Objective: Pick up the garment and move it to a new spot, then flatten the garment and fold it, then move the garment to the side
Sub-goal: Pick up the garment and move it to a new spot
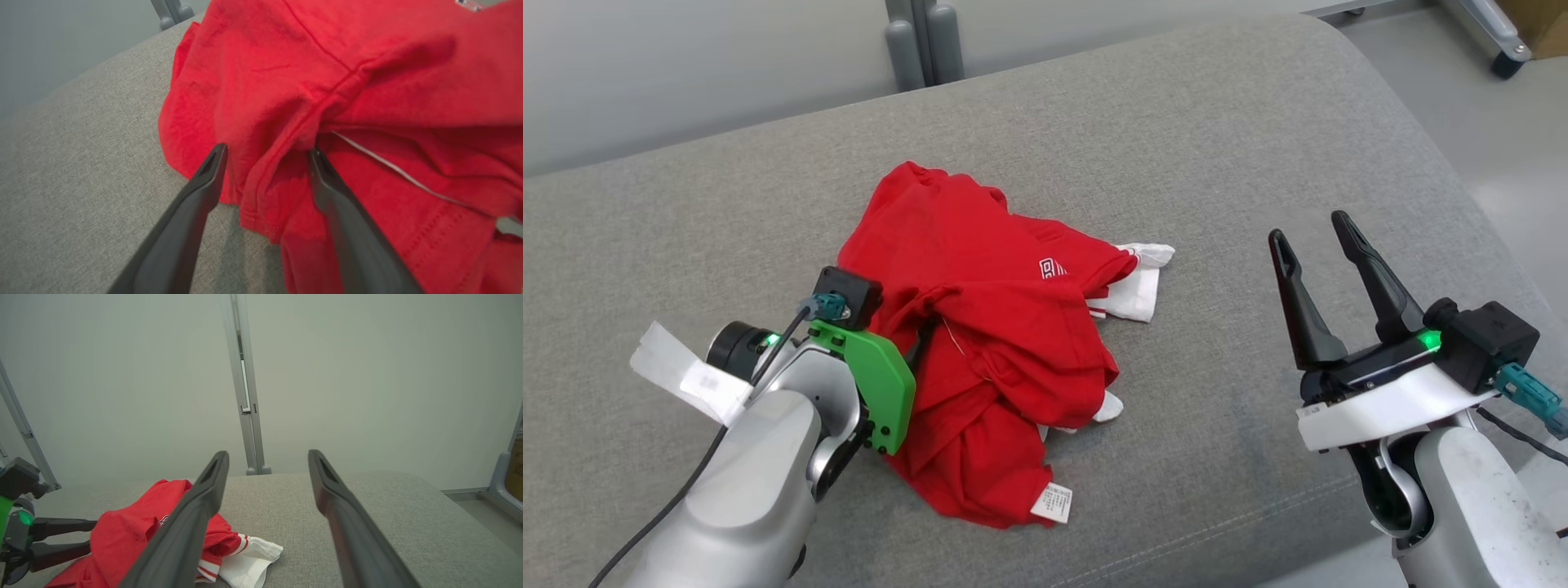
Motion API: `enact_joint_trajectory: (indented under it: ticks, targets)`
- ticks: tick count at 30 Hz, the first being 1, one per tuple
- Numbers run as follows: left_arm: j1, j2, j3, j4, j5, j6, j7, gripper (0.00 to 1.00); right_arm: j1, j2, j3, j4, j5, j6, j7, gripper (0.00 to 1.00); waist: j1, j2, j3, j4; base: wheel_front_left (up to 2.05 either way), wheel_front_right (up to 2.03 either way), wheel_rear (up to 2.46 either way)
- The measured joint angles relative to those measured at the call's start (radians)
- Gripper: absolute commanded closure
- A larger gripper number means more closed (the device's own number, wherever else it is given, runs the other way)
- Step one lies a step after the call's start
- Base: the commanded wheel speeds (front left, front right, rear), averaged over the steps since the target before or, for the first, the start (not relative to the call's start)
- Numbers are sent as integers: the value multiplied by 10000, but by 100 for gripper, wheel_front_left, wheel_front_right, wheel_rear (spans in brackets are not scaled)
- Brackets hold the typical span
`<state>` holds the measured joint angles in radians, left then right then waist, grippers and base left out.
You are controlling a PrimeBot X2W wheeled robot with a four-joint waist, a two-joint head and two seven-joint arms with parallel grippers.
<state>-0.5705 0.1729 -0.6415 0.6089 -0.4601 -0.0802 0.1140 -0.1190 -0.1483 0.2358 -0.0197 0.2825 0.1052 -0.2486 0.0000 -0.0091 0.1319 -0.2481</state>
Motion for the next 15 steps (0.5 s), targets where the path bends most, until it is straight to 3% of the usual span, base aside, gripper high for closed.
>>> enact_joint_trajectory:
  ticks: [5, 6, 7, 8, 15]
  targets:
    - [-178, -123, -44, 130, 0, -48, 35, 0, 0, -10, -69, 2, 0, 0, -2, 0, 0, 0, 120, -228, 0, 0, 0]
    - [-289, -159, -33, 201, 0, -46, 17, 19, 0, -10, -92, 2, 0, -2, -2, 0, 0, 0, 146, -250, 0, 0, 0]
    - [-378, -186, -4, 245, -2, -48, -25, 66, 0, -10, -105, 4, 0, -2, -2, 0, 0, 0, 166, -265, 0, 0, 0]
    - [-457, -230, 48, 267, -17, -48, -65, 100, 0, -12, -119, 4, 0, -4, -2, 0, 0, 0, 183, -275, 0, 0, 0]
    - [-677, -420, 213, 341, -81, -88, -336, 100, 0, -25, -272, 8, 0, -23, -2, 0, 0, 0, 223, -201, 0, 0, 0]
